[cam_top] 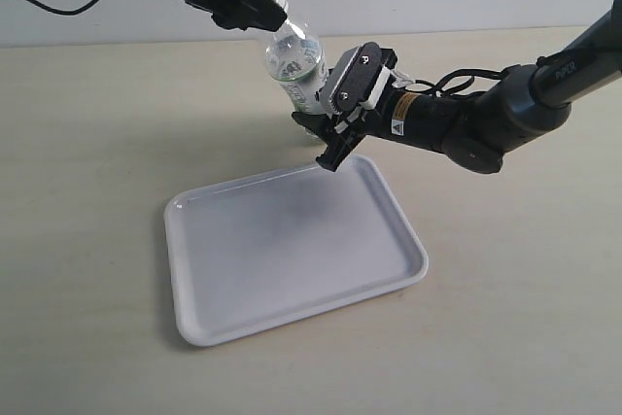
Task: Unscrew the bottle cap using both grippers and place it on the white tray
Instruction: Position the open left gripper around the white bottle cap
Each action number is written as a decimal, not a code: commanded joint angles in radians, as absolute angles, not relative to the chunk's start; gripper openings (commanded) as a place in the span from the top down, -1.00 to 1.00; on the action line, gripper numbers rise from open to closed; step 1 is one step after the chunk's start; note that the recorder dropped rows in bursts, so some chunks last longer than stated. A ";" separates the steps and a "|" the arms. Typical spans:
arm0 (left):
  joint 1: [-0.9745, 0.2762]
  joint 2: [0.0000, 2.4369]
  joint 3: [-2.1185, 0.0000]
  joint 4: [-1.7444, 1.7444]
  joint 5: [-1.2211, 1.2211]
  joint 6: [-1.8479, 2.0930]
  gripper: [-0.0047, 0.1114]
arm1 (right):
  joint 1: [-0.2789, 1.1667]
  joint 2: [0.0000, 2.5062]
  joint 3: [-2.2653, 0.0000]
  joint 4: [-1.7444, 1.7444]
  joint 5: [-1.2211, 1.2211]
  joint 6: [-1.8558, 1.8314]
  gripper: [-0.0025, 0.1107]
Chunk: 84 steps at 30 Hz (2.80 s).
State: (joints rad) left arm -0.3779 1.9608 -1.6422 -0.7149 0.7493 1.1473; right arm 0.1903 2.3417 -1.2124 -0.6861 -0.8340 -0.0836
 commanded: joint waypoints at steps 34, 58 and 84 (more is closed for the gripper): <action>-0.382 1.951 -1.644 -0.751 0.765 1.144 -0.10 | 0.185 2.335 -1.218 -0.679 -0.886 -0.051 0.96; -0.382 1.944 -1.644 -0.751 0.749 1.144 -0.10 | 0.185 2.335 -1.218 -0.679 -0.884 -0.051 0.96; -0.382 1.944 -1.644 -0.751 0.757 0.956 0.92 | 0.185 2.335 -1.218 -0.679 -0.877 -0.051 0.96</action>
State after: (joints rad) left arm -0.3779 1.9576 -1.6422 -0.7408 0.7551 1.0612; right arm 0.1903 2.3417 -1.2124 -0.6861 -0.8340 -0.0537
